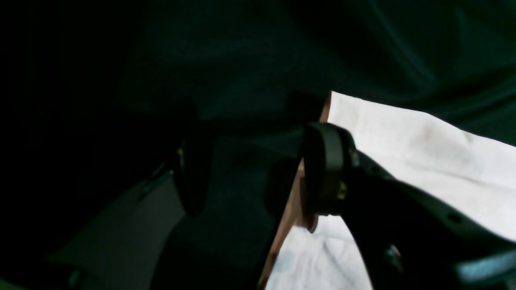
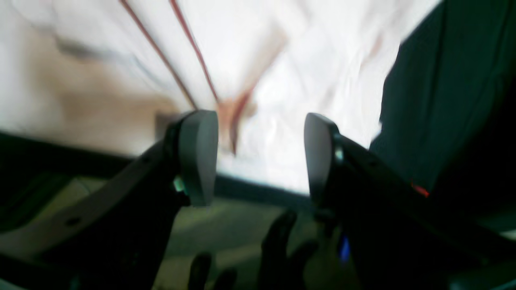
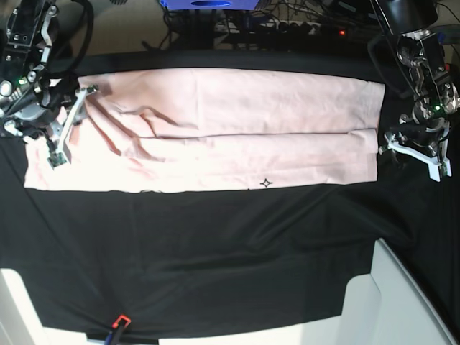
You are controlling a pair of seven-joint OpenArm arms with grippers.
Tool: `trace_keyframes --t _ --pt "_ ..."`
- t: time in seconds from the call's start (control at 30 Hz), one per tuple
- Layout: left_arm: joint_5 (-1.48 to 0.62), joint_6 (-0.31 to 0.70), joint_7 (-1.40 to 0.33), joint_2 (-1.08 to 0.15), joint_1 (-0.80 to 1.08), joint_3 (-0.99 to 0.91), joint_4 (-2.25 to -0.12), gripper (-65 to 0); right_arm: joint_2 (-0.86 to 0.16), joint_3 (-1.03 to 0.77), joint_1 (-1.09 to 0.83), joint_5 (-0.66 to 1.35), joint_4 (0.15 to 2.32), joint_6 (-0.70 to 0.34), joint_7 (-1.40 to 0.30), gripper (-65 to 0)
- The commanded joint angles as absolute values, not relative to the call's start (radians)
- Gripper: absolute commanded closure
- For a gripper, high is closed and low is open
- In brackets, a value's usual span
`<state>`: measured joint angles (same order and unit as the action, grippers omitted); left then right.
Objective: Fold the T-shirt properly
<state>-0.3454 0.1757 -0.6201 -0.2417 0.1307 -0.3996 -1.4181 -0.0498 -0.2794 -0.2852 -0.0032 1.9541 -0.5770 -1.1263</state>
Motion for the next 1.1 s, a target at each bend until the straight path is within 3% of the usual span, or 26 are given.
trace_keyframes --t 0.0,0.1,0.27,0.3,0.63,1.07 --pt "-0.351 0.173 -0.599 -0.262 0.12 -0.407 -1.434 -35.1 -0.062 -0.283 -0.272 -0.004 1.966 -0.576 -1.093 -29.6" --pt "-0.351 0.173 -0.599 -0.262 0.12 -0.409 -1.434 -35.1 -0.065 -0.309 -0.255 -0.008 1.934 -0.57 -1.026 -23.4" --pt "-0.351 0.173 -0.599 -0.262 0.12 -0.41 -1.432 -35.1 -0.067 -0.43 -0.188 -0.008 1.751 -0.57 -1.0 -1.3" --pt "-0.351 0.173 -0.599 -0.262 0.12 -0.41 -1.432 -35.1 -0.068 -0.44 -0.176 -0.008 1.702 -0.57 -1.0 0.0" --pt "-0.351 0.173 -0.599 -0.26 0.122 -0.41 -1.437 -34.9 -0.073 -0.433 -0.17 -0.004 1.541 -0.575 -0.923 0.0" --pt "-0.351 0.173 -0.599 -0.262 0.128 -0.41 -1.437 -34.9 -0.071 -0.289 -0.168 -0.007 1.417 -0.57 -0.874 0.0"
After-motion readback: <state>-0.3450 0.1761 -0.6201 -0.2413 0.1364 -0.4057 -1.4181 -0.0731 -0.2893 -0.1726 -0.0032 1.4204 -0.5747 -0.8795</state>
